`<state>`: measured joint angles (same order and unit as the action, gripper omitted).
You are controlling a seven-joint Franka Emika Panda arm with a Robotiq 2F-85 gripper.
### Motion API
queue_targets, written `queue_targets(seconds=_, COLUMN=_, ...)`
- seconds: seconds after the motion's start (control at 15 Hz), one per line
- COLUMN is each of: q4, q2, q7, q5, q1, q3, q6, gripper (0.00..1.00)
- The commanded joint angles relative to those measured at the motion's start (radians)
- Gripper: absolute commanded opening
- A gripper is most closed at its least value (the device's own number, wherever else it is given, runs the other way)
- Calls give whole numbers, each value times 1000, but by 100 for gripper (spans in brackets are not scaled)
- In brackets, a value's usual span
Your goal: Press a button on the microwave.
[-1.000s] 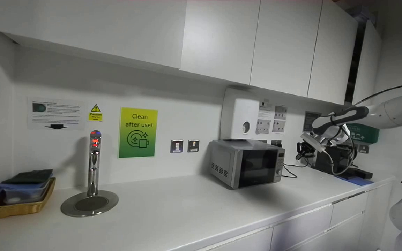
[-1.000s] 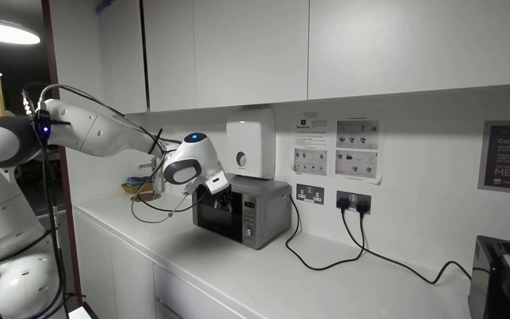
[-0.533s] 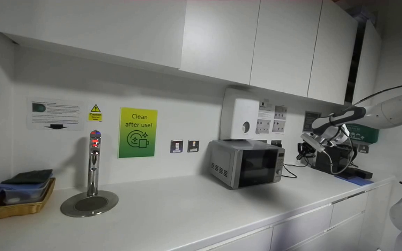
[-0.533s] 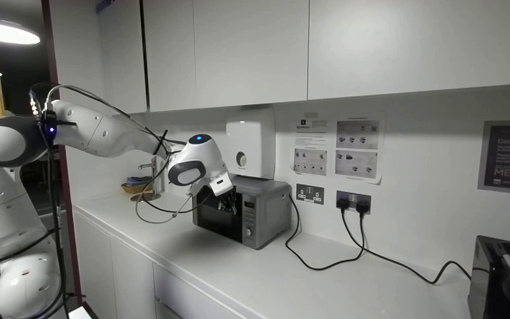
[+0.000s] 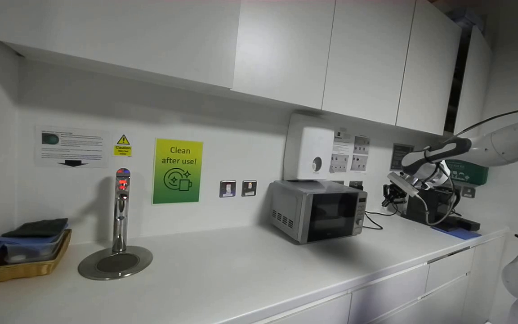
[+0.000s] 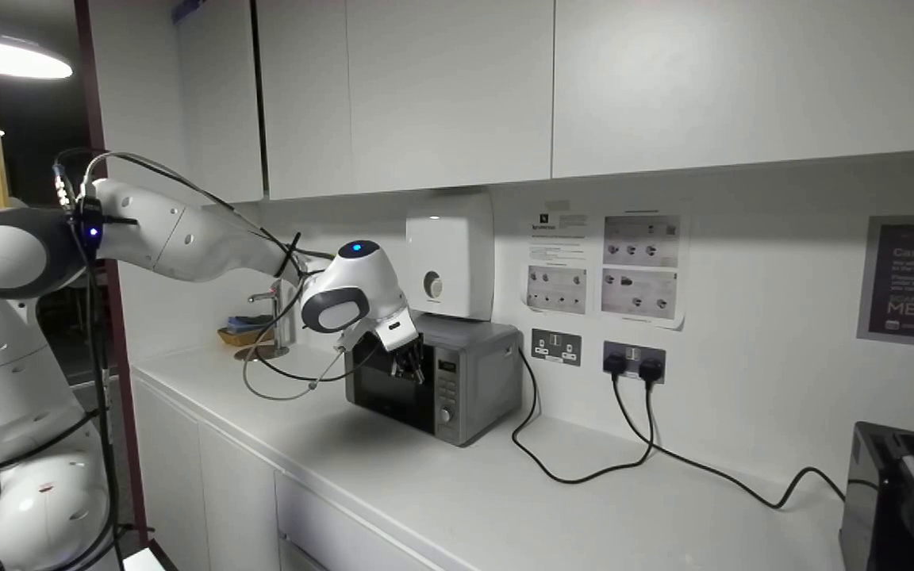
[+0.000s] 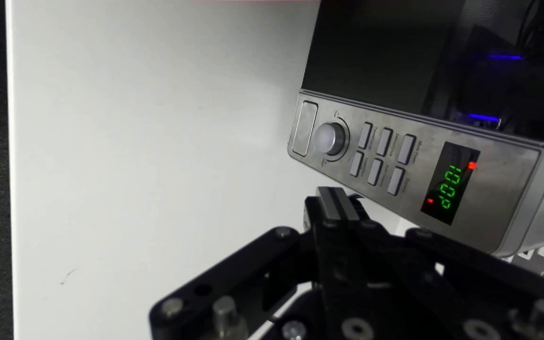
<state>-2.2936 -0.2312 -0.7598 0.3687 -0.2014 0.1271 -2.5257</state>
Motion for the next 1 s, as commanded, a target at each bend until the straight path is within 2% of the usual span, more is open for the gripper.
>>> queue_targets(seconds=0.0, q4=7, q2=24, q7=-2, q5=20, q1=10, q3=1, q6=-52, gripper=0)
queue_targets(seconds=0.53, q4=22, q2=105, q7=-4, q5=111, q1=47, q3=-1, q6=-234, gripper=0)
queue_targets(seconds=0.93, q4=30, q2=153, q7=-2, q5=164, q1=66, q3=-3, q6=-309, gripper=0)
